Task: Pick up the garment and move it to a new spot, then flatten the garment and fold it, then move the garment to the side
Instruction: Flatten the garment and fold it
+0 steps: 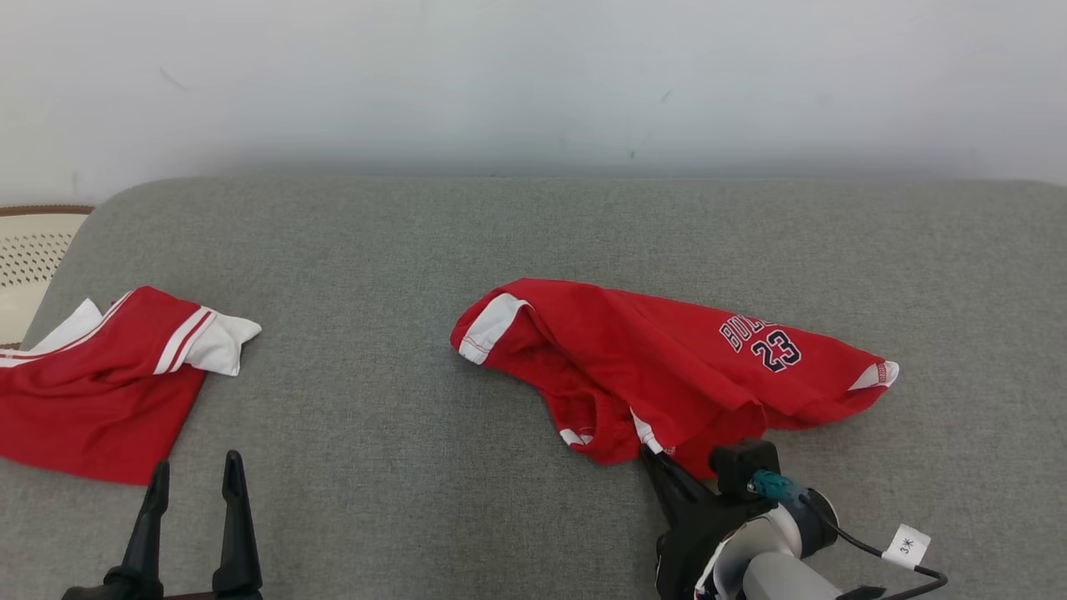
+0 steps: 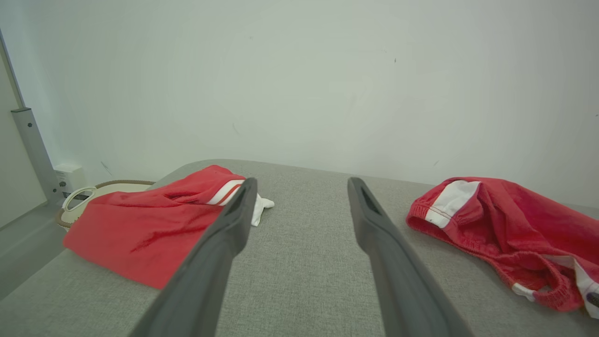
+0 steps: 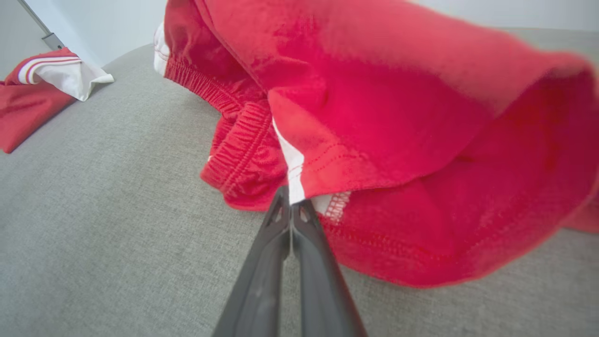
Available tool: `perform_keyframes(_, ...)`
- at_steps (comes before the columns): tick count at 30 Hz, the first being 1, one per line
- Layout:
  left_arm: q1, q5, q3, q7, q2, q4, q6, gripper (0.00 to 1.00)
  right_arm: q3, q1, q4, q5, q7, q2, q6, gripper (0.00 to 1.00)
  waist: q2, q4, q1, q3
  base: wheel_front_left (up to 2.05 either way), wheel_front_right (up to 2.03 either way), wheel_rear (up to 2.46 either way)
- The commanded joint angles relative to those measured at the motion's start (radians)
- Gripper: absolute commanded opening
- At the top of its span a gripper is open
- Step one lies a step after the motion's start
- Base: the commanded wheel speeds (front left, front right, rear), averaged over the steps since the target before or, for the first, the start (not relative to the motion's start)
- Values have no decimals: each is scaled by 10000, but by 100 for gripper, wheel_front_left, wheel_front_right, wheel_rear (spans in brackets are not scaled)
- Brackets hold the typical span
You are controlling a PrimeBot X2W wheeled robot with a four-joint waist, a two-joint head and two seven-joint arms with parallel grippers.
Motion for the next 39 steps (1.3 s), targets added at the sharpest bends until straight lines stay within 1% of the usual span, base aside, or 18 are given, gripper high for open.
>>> perform_keyframes(1, 62, -64, 24, -25, -5, 54, 48, 100, 30, -81, -227, -52, -46, -107, 8, 0, 0, -76, -1, -86, 0, 0, 0)
perform_keyframes(4, 123, -103, -1, -25, -4, 50, 83, 100, -51, -127, -567, -43, -49, -197, 8, 0, 0, -156, -1, -174, 0, 0, 0)
perform_keyframes(9, 254, -212, -95, -25, -3, 52, 140, 100, -280, -229, -1311, -374, -53, -697, 8, 0, 0, -333, -1, -436, 0, 0, 0)
perform_keyframes(14, 414, -264, -138, -25, -4, 32, 170, 100, -754, 37, -2391, -684, 34, -1141, 6, 0, 0, -429, -1, -610, 0, 0, 0)
perform_keyframes(20, 572, -334, -67, -25, -4, -12, 243, 100, -1277, 445, -4061, -1004, 554, -1581, 6, 0, 0, -522, -1, -684, 0, 0, 0)
perform_keyframes(27, 586, -337, -176, -25, -4, 7, 277, 100, -1820, 910, -5735, -1245, 1431, -1901, 6, 0, 0, -582, -1, -730, 0, 0, 0)
perform_keyframes(32, 571, -370, -214, -25, -4, -2, 281, 100, -1896, 888, -6050, -1060, 1845, -2005, 6, 0, 0, -562, -1, -697, 0, 0, 0)
perform_keyframes(35, 500, -356, -226, -25, -3, 18, 263, 100, -1791, 539, -5803, -868, 2043, -2072, 6, 0, 0, -544, -1, -633, 0, 0, 0)
perform_keyframes(39, 370, -345, -275, -25, -3, 18, 236, 100, -1629, -146, -5187, -607, 2032, -2164, 6, 0, 0, -475, -1, -501, 0, 0, 0)
